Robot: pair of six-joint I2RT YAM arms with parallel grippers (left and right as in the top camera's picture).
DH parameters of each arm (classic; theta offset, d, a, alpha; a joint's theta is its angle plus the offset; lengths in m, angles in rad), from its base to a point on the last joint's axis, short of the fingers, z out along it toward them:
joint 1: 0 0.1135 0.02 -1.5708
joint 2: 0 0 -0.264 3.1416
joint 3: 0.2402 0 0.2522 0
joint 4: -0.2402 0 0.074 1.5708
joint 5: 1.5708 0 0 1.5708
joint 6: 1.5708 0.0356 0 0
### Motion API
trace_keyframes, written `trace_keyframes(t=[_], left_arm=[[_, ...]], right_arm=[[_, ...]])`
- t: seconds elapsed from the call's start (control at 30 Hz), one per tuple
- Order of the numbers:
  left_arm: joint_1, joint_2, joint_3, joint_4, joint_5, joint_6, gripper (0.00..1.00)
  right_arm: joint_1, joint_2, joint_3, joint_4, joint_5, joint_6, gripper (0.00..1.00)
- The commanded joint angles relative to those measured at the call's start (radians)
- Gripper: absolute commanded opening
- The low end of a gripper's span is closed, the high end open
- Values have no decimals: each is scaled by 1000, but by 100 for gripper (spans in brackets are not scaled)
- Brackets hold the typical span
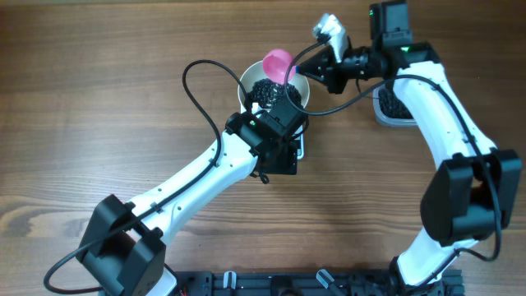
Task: Scoop item into bowl and weigh 150g on scale
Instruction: 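Carry the empty scoop left back into the white bowl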
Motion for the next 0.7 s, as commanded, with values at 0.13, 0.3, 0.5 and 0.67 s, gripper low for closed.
trace_keyframes(t=[0.13,0.3,0.5,0.67], left_arm=[[-7,8,-6,0,-20,-10,100],[-7,8,-6,0,-20,-9,100],[-7,8,-6,0,-20,-9,100],[-7,8,-6,0,-20,-10,100]], right_arm=[[21,121,5,30,127,-110,4],[21,123,5,39,164,-121,4],[21,126,5,93,168,-120,4],[24,129,5,67,169,-156,4]])
